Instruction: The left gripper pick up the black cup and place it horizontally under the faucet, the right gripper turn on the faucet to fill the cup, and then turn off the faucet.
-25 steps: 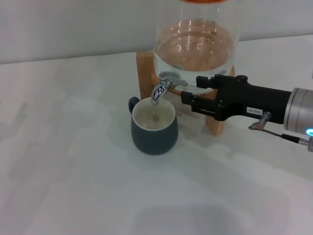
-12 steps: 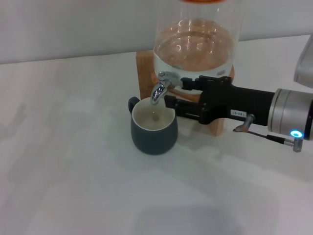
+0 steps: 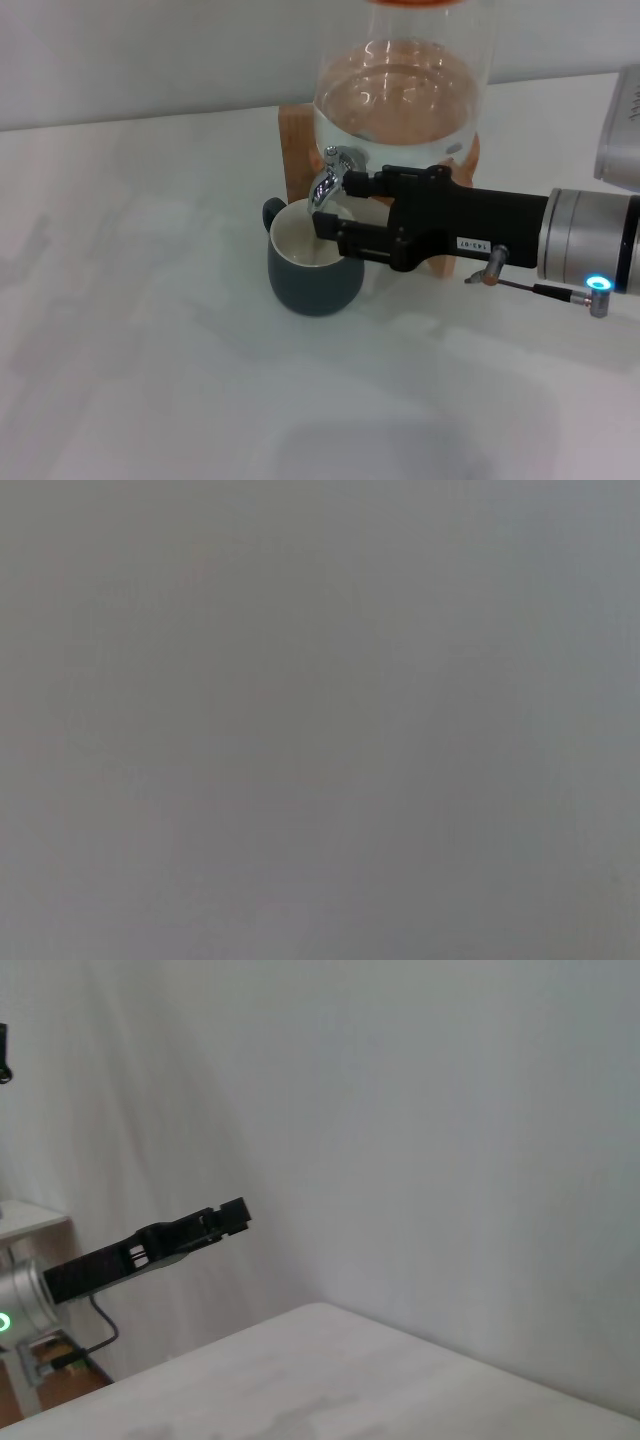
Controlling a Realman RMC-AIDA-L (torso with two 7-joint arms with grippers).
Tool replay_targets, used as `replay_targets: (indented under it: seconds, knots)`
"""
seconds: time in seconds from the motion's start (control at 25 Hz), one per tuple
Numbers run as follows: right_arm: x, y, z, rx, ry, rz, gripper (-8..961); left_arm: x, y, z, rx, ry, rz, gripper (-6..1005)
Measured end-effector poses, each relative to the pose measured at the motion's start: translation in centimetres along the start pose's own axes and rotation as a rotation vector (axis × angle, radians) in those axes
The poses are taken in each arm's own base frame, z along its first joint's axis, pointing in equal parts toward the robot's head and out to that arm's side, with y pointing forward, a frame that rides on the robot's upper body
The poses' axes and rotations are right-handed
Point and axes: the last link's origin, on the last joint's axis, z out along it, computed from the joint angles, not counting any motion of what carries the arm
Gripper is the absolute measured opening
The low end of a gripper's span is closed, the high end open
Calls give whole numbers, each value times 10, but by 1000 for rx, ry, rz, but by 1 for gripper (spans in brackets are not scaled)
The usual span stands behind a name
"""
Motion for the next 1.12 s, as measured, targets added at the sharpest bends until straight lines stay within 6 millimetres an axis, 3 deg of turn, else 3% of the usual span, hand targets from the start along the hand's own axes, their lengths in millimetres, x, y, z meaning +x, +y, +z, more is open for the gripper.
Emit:
replay_targets:
  seconds: [0.2, 0.72, 0.88, 1.12]
  knots:
    - [1, 1, 1, -6, 10, -9, 618, 0, 0, -1, 2, -1, 0, 828]
    - [-6, 1, -31, -62, -30, 10, 618, 1, 2, -7, -29, 4, 4, 827]
    - [-5, 1, -33, -61, -33, 17, 618, 8, 13, -9, -119, 34, 25, 827]
    - [-7, 11, -32, -129, -28, 8, 618, 14, 9, -12, -110, 56, 29, 824]
